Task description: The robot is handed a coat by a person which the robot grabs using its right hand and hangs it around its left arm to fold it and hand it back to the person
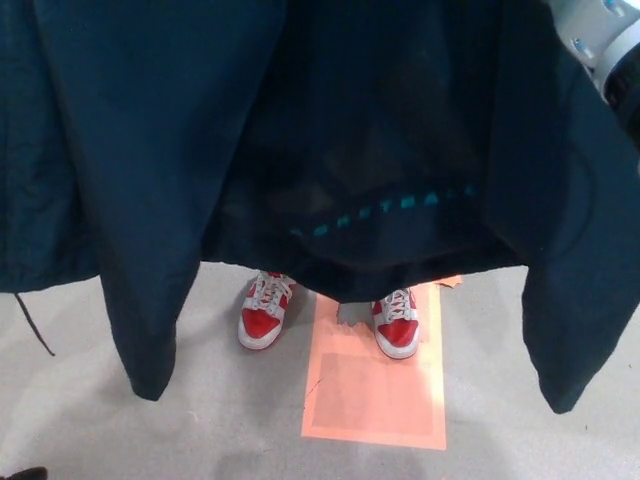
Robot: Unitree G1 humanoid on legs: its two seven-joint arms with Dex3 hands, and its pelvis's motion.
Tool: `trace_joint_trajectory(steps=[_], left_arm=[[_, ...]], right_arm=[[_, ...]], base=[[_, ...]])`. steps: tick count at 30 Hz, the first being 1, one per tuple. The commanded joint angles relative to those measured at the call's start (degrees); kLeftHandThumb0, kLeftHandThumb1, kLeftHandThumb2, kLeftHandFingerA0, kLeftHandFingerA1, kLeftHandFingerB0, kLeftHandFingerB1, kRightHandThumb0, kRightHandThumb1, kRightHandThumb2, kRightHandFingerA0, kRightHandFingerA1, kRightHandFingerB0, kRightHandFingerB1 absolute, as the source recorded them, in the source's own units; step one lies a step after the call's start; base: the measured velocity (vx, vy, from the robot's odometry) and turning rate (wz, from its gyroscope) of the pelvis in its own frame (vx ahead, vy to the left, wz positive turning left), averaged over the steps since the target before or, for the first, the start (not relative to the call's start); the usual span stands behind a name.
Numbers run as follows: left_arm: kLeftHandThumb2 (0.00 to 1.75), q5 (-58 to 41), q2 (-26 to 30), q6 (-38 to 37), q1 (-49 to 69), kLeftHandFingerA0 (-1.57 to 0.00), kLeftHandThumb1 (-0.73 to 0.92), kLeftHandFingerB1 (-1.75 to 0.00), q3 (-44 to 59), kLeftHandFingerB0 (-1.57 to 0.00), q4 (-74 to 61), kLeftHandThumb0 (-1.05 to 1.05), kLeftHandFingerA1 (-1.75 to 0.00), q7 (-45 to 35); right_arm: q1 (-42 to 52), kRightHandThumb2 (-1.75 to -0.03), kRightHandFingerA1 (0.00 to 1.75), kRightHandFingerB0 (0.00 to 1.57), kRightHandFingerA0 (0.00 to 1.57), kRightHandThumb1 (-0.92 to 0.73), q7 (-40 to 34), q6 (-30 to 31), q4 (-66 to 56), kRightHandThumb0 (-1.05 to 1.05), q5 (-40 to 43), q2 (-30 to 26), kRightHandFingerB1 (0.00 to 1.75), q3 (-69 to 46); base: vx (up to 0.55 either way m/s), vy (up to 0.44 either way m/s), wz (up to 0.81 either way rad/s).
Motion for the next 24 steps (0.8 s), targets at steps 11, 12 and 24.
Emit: trace_joint_trajectory(steps=[11,12,24], left_arm=[[1.10,-4.04,-1.28,-3.41,1.88,0.00,0.54,-0.48,-0.65,0.00,-6.89,-0.36,-0.47,-11.19],[1.10,-4.17,-1.34,-3.18,1.97,0.00,0.54,-0.48,-0.67,0.00,-7.31,-0.36,-0.47,-11.56],[0.64,-8.27,-4.72,2.86,10.03,-0.30,0.80,-0.33,-5.81,-0.24,-30.21,-0.72,-0.36,-19.69]], right_arm=[[-6.35,-0.72,1.56,0.70,0.92,-0.86,-17.36,-2.26,4.74,-0.37,3.53,0.26,1.38,-10.03],[-6.51,-0.72,1.56,0.70,0.92,-0.86,-17.50,-2.30,4.93,-0.37,3.51,0.39,1.38,-10.57],[-16.24,-0.67,0.85,0.92,1.23,-0.89,-24.32,-2.14,7.04,-0.43,7.20,3.39,1.23,-21.05]], base=[[0.00,0.000,0.00],[0.00,0.000,0.00],[0.00,0.000,0.00]])
